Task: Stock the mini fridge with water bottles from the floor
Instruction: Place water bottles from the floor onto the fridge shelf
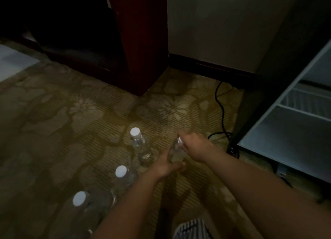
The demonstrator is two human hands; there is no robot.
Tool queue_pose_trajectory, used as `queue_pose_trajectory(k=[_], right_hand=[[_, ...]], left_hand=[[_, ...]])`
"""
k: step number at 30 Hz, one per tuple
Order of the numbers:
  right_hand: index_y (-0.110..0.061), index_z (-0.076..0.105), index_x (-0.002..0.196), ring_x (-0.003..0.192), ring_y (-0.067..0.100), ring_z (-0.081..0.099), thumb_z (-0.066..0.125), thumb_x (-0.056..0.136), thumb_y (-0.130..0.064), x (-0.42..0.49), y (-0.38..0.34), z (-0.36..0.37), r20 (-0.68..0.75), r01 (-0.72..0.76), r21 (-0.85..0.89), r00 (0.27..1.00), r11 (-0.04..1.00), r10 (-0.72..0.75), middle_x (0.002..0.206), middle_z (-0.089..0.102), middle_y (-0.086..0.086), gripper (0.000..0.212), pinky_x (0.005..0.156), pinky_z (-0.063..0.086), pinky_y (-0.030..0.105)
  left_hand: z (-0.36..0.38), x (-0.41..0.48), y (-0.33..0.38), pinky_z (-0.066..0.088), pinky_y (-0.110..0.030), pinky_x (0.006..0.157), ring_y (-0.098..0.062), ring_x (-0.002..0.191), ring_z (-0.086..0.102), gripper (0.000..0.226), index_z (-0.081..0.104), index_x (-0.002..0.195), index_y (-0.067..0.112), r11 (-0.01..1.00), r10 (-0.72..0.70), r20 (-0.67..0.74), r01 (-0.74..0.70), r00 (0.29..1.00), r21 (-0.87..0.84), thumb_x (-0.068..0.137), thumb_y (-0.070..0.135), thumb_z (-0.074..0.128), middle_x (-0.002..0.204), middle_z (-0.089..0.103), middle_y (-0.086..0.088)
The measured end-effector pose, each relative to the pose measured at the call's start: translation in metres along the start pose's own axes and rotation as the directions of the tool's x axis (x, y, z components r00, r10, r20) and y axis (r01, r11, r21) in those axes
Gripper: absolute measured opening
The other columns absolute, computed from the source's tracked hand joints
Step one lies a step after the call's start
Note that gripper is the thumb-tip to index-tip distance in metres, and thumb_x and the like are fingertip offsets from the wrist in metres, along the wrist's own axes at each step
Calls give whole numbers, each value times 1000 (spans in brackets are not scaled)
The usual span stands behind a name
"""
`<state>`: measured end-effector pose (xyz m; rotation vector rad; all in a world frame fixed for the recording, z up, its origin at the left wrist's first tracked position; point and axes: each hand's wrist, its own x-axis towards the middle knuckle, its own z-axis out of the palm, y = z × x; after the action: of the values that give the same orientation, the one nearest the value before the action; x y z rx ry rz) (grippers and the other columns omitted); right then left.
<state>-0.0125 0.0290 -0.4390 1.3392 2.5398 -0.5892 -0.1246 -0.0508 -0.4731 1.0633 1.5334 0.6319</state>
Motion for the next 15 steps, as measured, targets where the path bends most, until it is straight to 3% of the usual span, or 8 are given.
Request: queue_pose_trajectory(k=[6,9,13,15], right_hand=[[-11,44,120,104,32,57,46,96,-31,-49,14,-24,-13,6,23,1000,1000,-6,117,60,15,31,73,40,34],[-12,47,117,100,28,58,48,95,-36,-74,16,-54,-45,8,-2,999,1000,-8,114,61,12,32,76,42,36],[-14,50,114,92,21,55,51,92,-41,-108,14,-100,-140,17,-21,990,1000,-20,104,59,5,34,70,39,31],[-15,52,111,87,19,52,53,90,-42,-126,14,-124,-190,24,-6,981,1000,-25,95,54,1,34,67,36,29]], left_hand=[[7,-26,32,46,-11,75,-8,111,46,61,37,140,20,997,-43,120,34,992,72,86,13,65,122,47,4],[9,-39,63,45,-2,57,-4,92,54,52,43,135,18,992,-21,213,-6,977,124,88,13,62,116,56,-2],[11,-53,108,46,-25,91,-17,112,57,56,44,133,24,987,5,251,-46,968,156,84,17,67,122,60,-3],[16,-60,128,44,-30,96,-17,113,56,57,43,133,24,977,42,246,-90,968,191,82,19,69,115,59,2]])
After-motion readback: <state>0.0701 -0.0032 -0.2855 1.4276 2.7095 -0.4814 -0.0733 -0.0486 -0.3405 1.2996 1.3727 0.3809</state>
